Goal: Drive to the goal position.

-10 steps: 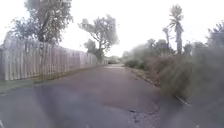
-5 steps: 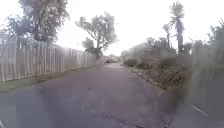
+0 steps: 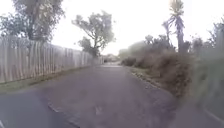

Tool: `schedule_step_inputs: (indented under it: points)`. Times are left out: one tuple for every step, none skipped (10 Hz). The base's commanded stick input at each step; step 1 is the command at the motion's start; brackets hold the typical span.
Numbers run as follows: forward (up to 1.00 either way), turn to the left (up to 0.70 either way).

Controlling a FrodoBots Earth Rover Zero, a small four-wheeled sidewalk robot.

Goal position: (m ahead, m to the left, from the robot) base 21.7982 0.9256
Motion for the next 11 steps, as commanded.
schedule_step_inputs:
  points:
    - [0.70,-0.14]
    - [0.70,-0.09]
    - [0.70,-0.03]
    - [0.70,0.00]
    - [0.70,0.00]
    - [0.70,0.00]
    - [0.70,0.00]
    - [0.70,0.00]
    - [0.70,0.00]
    - [0.70,0.00]
    - [0.70,0.00]
